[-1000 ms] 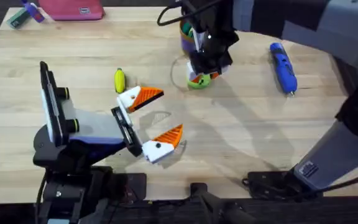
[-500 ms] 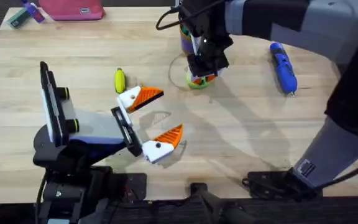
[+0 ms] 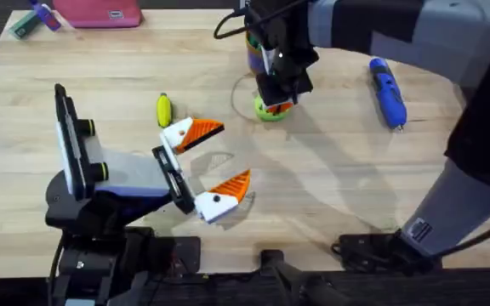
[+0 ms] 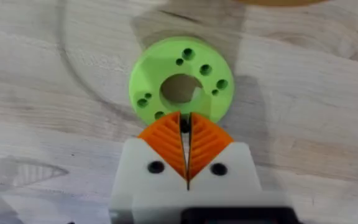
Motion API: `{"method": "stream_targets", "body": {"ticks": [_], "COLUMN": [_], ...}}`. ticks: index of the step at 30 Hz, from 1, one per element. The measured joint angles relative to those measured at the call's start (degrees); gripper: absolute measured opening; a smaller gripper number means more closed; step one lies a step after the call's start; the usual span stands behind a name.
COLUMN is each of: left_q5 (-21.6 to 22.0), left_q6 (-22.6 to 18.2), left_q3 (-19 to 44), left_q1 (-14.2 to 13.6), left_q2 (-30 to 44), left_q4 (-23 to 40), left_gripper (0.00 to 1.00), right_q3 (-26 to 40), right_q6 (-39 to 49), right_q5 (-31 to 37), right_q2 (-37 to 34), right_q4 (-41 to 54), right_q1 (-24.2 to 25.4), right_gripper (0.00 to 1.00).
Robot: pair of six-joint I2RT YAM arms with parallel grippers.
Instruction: Pick up the gripper from the table and insert it into the empty holder that is missing its gripper. Then pick up a screw, insert it into the mounting hole, and use the screwdriver to tighten it. Finally, clean up the table by picking up the vegetable and placing it into the bucket.
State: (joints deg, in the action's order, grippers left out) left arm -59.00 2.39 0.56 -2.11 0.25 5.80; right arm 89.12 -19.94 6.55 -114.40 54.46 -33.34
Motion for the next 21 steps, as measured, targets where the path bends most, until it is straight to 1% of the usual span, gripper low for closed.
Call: {"method": "stream_targets", "body": {"ticks": [4, 7, 9, 12, 16, 18, 21], "left_q5": [0.01, 0.02, 0.02, 0.02, 0.00, 0.00, 0.00], "left_q6": [0.01, 0.02, 0.00, 0.02, 0.00, 0.01, 0.02], "left_q3": [0.00, 0.00, 0.00, 0.00, 0.00, 0.00, 0.00], "left_q1": [0.00, 0.00, 0.00, 0.00, 0.00, 0.00, 0.00], "left_q2": [0.00, 0.00, 0.00, 0.00, 0.00, 0.00, 0.00], "left_q4": [0.00, 0.00, 0.00, 0.00, 0.00, 0.00, 0.00], "left_gripper": [0.985, 0.985, 0.985, 0.985, 0.985, 0.985, 0.985], "right_q3": [1.25, 5.17, 9.78, 19.44, 30.26, 34.05, 37.06], "right_q6": [0.02, 0.43, 1.18, 3.35, 7.06, 8.86, 11.54], "right_q5": [-0.04, 0.07, 0.09, 0.13, 0.33, 0.39, 0.55], "right_q2": [1.18, 3.49, 5.08, 6.74, 8.03, 8.33, 8.43], "right_q4": [2.65, 8.39, 12.34, 19.36, 24.60, 26.50, 27.71], "right_q1": [-0.01, 0.00, 0.00, -0.04, -1.22, -2.69, -5.62], "right_gripper": [0.006, 0.006, 0.006, 0.006, 0.006, 0.006, 0.006]}}
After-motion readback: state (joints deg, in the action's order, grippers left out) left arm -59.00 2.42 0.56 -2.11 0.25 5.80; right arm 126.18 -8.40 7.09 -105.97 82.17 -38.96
